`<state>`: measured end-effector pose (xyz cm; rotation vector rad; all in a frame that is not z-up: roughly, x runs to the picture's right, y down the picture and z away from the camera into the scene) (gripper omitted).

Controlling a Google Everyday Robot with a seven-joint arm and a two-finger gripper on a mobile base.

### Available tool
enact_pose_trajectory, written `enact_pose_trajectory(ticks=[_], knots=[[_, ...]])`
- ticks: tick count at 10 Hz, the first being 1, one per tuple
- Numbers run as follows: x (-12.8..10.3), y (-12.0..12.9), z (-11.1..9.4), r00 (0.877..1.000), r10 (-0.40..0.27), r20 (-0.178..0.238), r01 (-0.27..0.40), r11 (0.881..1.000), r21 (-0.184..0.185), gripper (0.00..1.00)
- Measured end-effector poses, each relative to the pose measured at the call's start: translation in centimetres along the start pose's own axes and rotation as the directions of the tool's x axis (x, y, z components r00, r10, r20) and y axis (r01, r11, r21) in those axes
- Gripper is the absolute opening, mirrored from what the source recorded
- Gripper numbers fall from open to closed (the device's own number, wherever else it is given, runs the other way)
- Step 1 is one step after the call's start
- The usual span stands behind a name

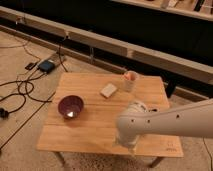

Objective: Knock the bottle over

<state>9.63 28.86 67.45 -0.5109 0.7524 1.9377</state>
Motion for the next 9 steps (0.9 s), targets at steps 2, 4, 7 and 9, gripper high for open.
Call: enact_pose_trajectory(ticks=[2, 4, 7, 9], knots=[[-0.08, -0.43, -0.11, 1.0, 0.009, 0.003, -0.009, 1.0, 0.002, 0.65], [-0.07, -0.36, -0.11, 1.0, 0.008, 0.003, -0.008, 1.0, 0.001, 0.65], [-0.09, -0.4, -0.11, 1.0, 0.009, 0.003, -0.009, 1.0, 0.001, 0.65], [-0.09, -0.37, -0.1, 1.0, 0.009, 0.003, -0.009, 1.0, 0.001, 0.65]])
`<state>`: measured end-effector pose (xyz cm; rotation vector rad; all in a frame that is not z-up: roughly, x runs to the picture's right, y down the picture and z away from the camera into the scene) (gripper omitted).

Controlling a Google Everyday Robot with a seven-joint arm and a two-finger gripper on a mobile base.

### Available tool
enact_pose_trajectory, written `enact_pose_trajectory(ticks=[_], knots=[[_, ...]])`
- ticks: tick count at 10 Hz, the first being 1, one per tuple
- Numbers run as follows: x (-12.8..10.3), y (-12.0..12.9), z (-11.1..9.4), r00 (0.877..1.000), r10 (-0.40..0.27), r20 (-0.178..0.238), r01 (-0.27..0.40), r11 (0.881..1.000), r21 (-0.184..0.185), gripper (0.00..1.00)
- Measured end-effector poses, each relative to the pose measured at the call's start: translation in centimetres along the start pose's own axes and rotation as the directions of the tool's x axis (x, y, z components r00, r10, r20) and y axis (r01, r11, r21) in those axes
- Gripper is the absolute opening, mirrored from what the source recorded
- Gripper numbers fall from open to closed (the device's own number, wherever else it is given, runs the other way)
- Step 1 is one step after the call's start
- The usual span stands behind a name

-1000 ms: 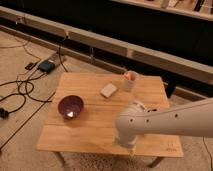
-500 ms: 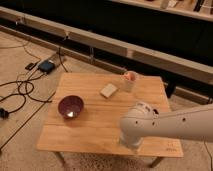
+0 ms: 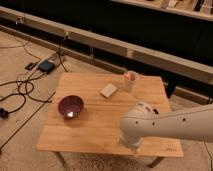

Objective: Knock the bottle over

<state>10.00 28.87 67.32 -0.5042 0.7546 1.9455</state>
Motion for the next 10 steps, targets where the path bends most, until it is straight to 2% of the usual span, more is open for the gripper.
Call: enact_pose_trajectory(ticks=[6, 9, 10], knots=[[-0.3, 0.0, 0.0, 1.0, 0.01, 0.0, -0.01, 1.0, -0.003, 0.65], [-2.6, -2.2, -0.8, 0.996, 0.082, 0.026, -0.081, 0.997, -0.018, 0.65], [-3.2, -3.0, -1.0, 0.993, 0.111, 0.034, -0.11, 0.993, -0.035, 0.65]])
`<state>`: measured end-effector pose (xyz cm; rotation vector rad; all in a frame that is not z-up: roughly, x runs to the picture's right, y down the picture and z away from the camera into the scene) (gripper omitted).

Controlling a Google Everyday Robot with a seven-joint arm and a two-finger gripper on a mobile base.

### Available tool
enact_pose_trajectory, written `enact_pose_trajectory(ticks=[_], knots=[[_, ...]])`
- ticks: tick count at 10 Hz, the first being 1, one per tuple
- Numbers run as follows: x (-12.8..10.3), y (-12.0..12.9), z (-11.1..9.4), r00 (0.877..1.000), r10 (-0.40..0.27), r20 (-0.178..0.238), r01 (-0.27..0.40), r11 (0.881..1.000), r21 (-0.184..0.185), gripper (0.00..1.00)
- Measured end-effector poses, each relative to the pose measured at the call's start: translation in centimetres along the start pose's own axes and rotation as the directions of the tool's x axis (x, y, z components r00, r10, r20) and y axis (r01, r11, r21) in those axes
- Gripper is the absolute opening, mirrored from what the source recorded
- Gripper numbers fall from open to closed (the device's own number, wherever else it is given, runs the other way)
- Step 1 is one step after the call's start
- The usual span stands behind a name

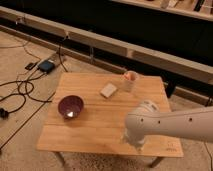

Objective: Knock the bottle over

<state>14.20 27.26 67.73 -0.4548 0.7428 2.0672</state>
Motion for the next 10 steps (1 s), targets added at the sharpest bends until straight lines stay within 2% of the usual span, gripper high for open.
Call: enact_pose_trajectory(ticks=[5, 8, 10], knots=[[-1.1, -4.7, 0.0, 0.992, 0.127, -0.009, -0.127, 0.991, -0.039, 0.65], [-1.9, -8.5, -0.1, 0.975, 0.224, -0.015, -0.224, 0.973, -0.055, 0.65], [-2.9, -11.1, -0.4, 0.957, 0.29, -0.007, -0.289, 0.955, -0.066, 0.65]])
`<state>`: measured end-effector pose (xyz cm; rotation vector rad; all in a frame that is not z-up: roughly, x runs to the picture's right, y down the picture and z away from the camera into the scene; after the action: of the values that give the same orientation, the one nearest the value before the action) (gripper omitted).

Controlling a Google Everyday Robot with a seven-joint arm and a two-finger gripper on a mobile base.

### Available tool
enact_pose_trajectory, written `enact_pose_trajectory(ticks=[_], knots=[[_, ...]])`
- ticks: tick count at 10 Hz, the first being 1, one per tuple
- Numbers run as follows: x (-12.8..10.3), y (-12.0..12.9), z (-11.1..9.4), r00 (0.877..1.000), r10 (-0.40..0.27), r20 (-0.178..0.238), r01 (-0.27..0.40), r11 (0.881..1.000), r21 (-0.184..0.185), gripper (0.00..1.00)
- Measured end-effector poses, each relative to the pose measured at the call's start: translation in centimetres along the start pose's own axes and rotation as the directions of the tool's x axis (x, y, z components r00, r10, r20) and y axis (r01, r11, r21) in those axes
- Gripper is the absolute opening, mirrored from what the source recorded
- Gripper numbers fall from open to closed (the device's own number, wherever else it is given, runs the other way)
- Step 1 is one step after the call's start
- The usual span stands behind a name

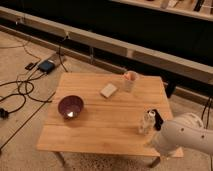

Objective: Knock the bottle over

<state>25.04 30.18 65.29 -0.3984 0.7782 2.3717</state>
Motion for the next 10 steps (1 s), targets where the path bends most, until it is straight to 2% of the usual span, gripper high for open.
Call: enact_pose_trajectory(ticks=[3, 5, 8, 10], knots=[[-2.6, -2.6, -0.6, 0.997, 0.073, 0.033, -0.073, 0.997, -0.002, 0.65], [-4.4, -3.4, -0.7, 0.994, 0.083, 0.067, -0.084, 0.996, 0.008, 0.65], [-7.8, -2.2, -0.4, 0.991, 0.074, 0.113, -0.076, 0.997, 0.018, 0.65], [-10.1, 0.2, -0.4, 0.989, 0.056, 0.134, -0.058, 0.998, 0.011, 0.65]])
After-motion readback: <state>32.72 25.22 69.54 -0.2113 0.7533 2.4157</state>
